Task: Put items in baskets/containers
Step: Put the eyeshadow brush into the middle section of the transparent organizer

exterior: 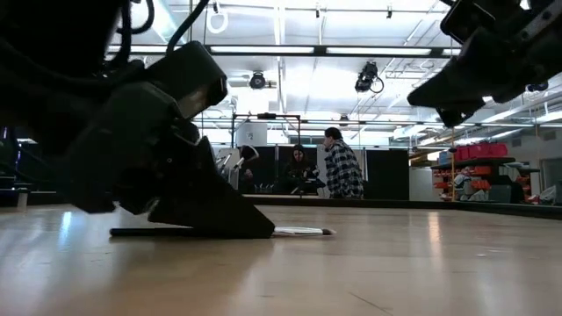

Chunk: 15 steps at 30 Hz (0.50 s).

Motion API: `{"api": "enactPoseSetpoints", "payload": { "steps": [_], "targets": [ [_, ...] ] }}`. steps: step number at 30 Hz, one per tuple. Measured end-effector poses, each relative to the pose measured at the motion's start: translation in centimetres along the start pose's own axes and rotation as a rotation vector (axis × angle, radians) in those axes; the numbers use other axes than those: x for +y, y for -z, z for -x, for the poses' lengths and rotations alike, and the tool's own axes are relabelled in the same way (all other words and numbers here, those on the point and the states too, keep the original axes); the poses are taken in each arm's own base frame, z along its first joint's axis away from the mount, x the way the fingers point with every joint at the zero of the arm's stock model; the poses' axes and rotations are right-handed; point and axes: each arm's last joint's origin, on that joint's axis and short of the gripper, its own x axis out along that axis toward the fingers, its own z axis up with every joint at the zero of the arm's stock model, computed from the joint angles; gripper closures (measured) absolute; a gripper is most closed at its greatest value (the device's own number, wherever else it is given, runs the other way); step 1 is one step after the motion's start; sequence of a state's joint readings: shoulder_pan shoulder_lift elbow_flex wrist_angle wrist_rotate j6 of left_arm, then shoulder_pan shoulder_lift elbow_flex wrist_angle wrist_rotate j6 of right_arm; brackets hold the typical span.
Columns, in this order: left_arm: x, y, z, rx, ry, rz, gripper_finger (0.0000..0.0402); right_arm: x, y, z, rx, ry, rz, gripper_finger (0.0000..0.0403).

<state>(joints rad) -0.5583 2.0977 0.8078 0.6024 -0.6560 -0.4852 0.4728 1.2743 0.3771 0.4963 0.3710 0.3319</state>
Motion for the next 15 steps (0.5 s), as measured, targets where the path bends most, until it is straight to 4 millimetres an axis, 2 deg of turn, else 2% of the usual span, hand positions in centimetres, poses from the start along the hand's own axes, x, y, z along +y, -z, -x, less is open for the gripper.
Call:
{"api": "enactPoseSetpoints", "payload": {
  "steps": [6,15],
  "targets": [
    [0.5,-1.4,-0.7,-0.122,-0.017,-0.010,0.0381,-0.2,1.3,-0.7,0.078,0.029,-0.017,0.0336],
    [0.9,-4.4,-0.9,-0.342,-0.088,-0.026,0.0382,-0.4,5.6,-3.9,0.174,0.090,-0.150,0.0215]
  ]
}}
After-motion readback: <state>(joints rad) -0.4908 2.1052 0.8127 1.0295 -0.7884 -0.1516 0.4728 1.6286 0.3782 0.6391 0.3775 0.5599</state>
